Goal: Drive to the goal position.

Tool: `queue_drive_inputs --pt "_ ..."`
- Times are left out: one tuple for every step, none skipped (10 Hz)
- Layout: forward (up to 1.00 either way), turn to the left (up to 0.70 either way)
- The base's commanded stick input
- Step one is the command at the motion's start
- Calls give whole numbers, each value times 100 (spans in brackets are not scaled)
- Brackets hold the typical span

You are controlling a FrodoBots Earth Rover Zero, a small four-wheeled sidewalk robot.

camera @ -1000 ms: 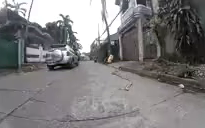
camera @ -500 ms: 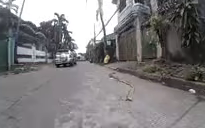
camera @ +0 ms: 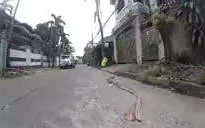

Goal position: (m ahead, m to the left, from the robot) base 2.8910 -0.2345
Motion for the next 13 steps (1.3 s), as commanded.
queue_drive_inputs --pt "100 -15" --pt "100 -15" --pt "100 -15" --pt "100 -15" --pt "100 -15" --pt "100 -15" --pt "100 -15" --pt "100 -15" --pt "100 -15" --pt "100 -15" --pt "100 -15" --pt "100 -15" --pt "100 -15"
